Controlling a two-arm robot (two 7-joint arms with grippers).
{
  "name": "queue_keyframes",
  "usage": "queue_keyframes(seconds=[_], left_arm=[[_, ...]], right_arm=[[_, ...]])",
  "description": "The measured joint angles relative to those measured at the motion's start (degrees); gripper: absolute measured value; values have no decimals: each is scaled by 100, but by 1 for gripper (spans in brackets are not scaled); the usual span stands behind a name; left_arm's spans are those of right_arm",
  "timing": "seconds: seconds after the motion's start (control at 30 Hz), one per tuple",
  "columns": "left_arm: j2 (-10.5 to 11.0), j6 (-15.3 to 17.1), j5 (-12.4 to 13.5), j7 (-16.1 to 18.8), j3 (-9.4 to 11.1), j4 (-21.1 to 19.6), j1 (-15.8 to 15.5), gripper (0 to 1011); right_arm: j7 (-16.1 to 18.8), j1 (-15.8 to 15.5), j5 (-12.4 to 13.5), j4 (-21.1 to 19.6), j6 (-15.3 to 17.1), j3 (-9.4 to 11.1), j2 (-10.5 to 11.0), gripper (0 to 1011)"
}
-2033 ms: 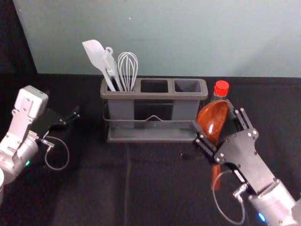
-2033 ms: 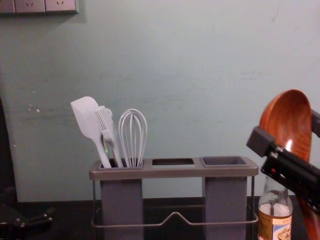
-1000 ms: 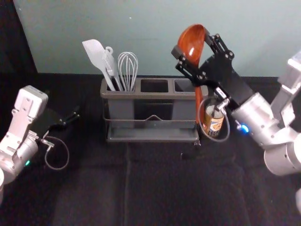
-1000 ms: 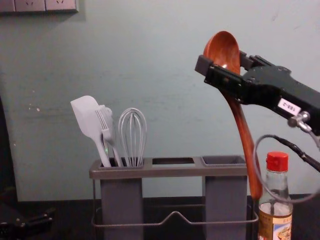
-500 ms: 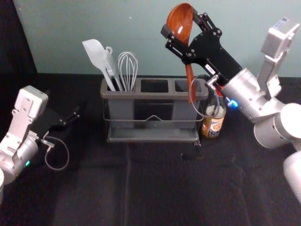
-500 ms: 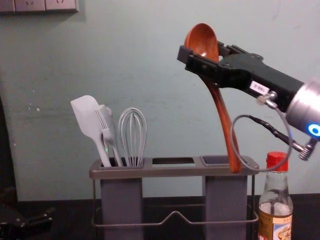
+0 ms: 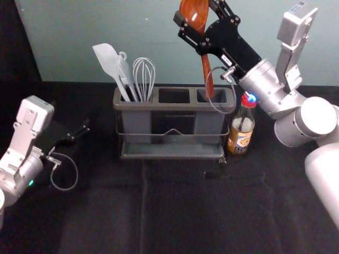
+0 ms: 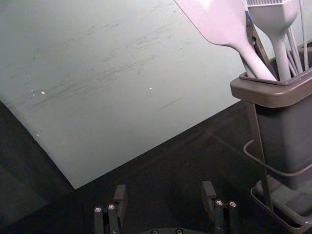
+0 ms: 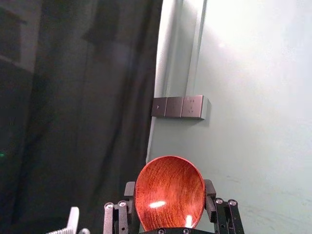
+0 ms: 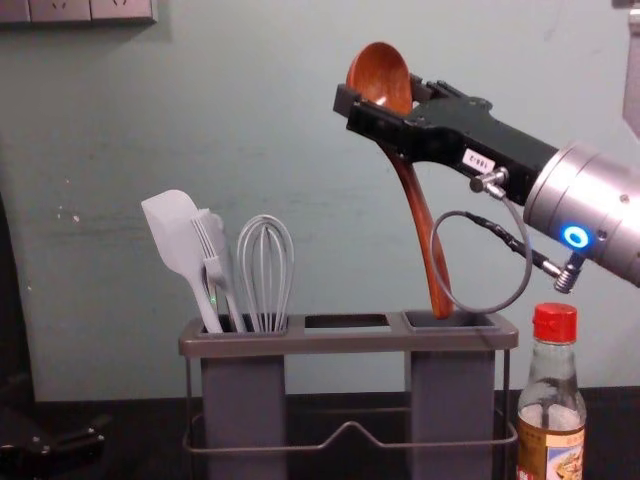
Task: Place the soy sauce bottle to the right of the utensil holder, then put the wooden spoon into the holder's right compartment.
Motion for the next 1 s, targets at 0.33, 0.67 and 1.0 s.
queue_keyframes(seconds=[0.33, 0.67, 1.0], left_arm=[[0, 0, 0, 0, 0, 0, 0, 1005], [0, 0, 0, 0, 0, 0, 0, 1005], [0, 0, 0, 0, 0, 0, 0, 1005]], right_arm=[[59, 63, -159, 536, -383, -29, -92, 837], [104, -17, -459, 1017, -750, -92, -111, 837], [110, -229, -508, 1047, -839, -30, -111, 837]])
